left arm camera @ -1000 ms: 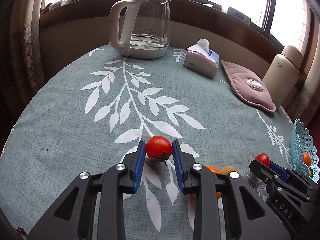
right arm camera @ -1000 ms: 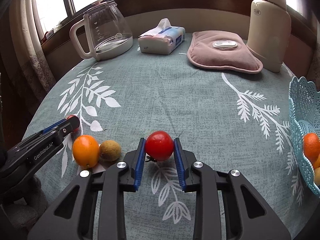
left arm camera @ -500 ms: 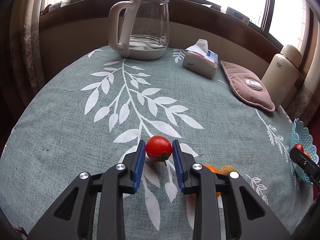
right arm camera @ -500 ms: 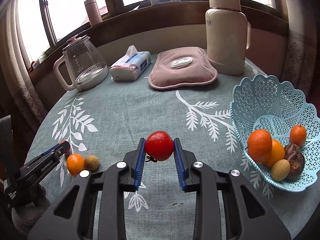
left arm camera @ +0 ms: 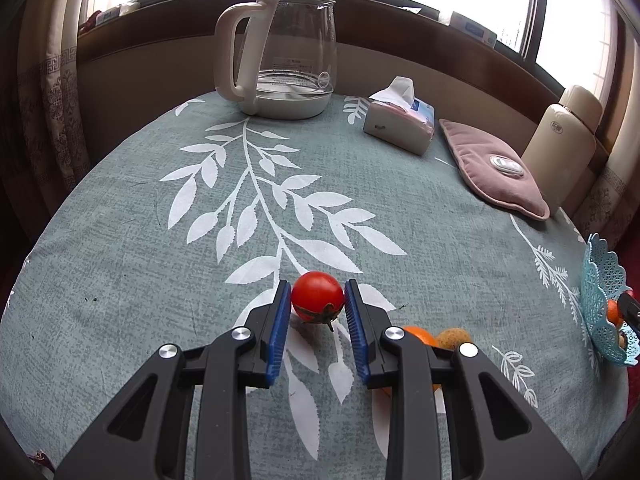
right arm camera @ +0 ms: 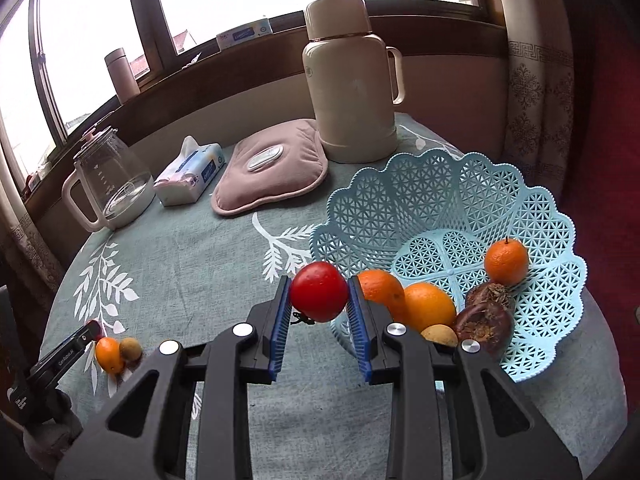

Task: Organize fruits
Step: 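Carry the right tool's tomato into the blue basket and open it, then carry the left tool's tomato into the blue basket and open it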

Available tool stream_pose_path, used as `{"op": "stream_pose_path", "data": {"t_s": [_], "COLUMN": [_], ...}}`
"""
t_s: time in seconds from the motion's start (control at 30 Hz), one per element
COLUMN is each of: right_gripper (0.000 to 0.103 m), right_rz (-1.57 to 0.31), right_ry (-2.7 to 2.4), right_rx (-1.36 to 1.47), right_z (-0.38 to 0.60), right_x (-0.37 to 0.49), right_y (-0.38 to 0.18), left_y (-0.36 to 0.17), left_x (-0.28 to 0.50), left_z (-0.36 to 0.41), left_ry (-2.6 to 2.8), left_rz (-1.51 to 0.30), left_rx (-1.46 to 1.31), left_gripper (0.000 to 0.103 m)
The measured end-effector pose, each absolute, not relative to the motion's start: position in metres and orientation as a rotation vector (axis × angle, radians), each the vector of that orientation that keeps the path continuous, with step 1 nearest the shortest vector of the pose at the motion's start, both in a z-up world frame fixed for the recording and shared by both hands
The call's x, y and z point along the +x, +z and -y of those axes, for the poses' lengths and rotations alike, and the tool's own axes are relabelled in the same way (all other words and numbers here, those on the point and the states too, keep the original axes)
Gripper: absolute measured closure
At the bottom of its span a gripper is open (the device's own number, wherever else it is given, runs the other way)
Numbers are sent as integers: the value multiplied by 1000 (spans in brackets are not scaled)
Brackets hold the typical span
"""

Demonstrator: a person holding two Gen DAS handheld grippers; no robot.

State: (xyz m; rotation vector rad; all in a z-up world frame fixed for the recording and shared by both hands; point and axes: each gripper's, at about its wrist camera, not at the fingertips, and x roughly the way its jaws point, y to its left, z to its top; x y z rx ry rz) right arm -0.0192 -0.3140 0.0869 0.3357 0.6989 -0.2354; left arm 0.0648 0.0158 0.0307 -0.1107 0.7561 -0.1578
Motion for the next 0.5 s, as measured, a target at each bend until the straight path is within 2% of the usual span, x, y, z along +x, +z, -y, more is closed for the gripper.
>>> {"op": "stream_pose_path", "data": {"t_s": [0.37, 0.4, 0.43, 0.5], "right_gripper": [73, 69, 60, 54], "right_rz": [-699, -699, -695, -682], "right_ry": [-281, -287, -299, -318], "right_rx": [379, 387, 395, 411], "right_z": [335, 337, 339, 344], "right_x": [-29, -30, -31, -35], "right_y": [81, 81, 80, 81], "left_y": [32, 32, 32, 33], "left_x": [62, 62, 62, 60], "left_z": [-15, -15, -15, -15], "left_ry": [-159, -159, -159, -157], "left_rz": [-747, -745, -744, -738], "left_rx": [-103, -101, -100, -95], "left_gripper": [75, 75, 75, 75]}}
